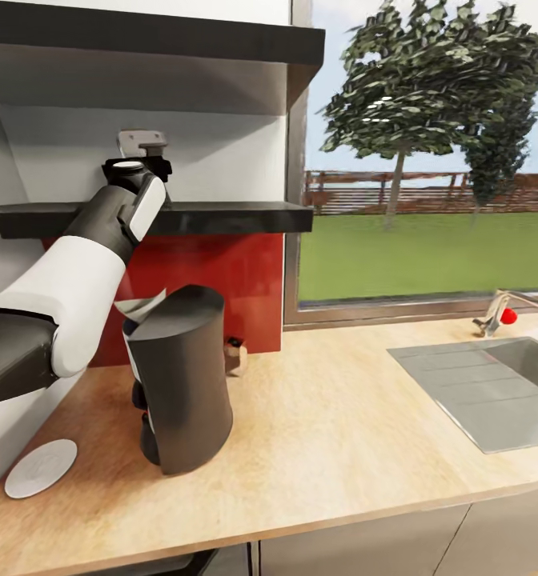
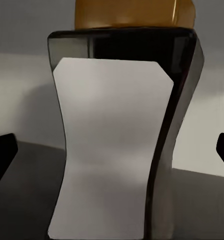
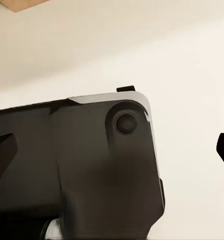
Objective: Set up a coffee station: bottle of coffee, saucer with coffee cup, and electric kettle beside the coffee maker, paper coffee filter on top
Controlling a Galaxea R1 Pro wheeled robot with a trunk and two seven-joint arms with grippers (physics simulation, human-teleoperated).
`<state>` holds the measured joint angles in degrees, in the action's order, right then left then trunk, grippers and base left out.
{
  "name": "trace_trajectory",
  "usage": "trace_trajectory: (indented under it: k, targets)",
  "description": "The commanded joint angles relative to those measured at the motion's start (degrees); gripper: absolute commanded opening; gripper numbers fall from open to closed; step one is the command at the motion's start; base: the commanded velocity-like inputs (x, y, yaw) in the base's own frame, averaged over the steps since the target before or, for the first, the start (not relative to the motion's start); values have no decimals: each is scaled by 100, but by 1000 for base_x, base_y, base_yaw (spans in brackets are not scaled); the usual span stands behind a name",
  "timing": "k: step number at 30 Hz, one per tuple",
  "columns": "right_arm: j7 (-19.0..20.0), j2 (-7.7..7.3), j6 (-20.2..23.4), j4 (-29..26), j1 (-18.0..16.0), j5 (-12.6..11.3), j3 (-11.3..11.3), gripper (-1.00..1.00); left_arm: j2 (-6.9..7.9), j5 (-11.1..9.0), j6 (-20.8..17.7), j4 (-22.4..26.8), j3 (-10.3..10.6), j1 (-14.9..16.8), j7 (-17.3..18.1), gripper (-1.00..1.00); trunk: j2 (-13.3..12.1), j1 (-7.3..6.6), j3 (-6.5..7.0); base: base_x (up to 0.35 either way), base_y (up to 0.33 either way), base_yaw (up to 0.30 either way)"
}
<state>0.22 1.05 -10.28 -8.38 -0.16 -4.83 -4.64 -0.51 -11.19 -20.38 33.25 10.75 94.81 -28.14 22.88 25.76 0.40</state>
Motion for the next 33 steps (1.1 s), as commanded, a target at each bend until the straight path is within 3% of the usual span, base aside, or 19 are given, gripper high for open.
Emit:
trace_trajectory:
  k: [1,8,15,26,27,33]
  targets:
    - [10,2,-20,78,-1,-32,-36,100,7,-59,-19,6,40,2,-51,100,4,3,-2,71,39,0]
    - [13,-31,-18,487,-1,-36,-37,100,7,-65,-16,6,41,-4,-50,100,4,3,-2,23,10,0]
    - [12,-43,-17,512,-1,-37,-37,100,15,-68,-14,6,33,-11,-43,100,4,3,-2,198,0,0]
    - [13,-43,-17,509,-1,-44,-37,100,16,-59,7,-6,33,-24,-44,100,4,3,-2,17,0,0]
    - [13,-43,-17,510,-1,-44,-37,100,16,-63,17,-4,33,-24,-43,-100,4,3,-2,0,0,0]
    - [13,-43,-17,505,-1,-45,-39,100,29,-65,-17,6,33,-24,-43,-100,4,3,-2,0,0,0]
